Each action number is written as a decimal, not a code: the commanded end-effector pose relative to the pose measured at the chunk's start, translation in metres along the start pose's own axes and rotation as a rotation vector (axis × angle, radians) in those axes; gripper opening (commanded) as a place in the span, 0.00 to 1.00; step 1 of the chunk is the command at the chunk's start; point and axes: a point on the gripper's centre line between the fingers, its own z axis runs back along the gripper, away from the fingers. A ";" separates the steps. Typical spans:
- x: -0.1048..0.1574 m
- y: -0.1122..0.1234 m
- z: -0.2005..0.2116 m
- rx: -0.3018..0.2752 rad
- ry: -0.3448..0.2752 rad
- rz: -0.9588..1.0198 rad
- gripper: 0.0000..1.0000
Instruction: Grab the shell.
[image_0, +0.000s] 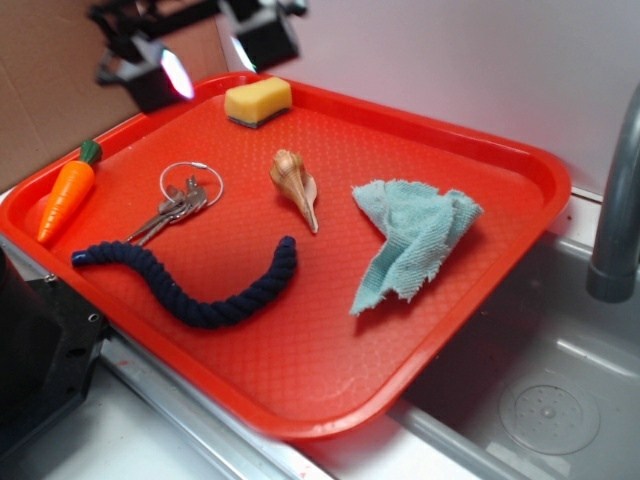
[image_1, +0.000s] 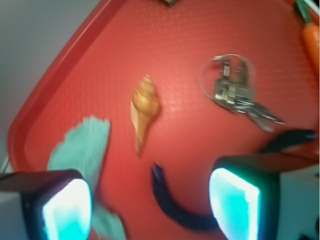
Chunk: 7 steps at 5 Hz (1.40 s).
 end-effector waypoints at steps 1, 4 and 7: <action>0.026 -0.019 -0.057 0.037 -0.081 0.045 1.00; 0.040 0.000 -0.097 0.170 -0.154 0.102 1.00; 0.032 -0.009 -0.075 0.206 -0.036 -0.131 0.00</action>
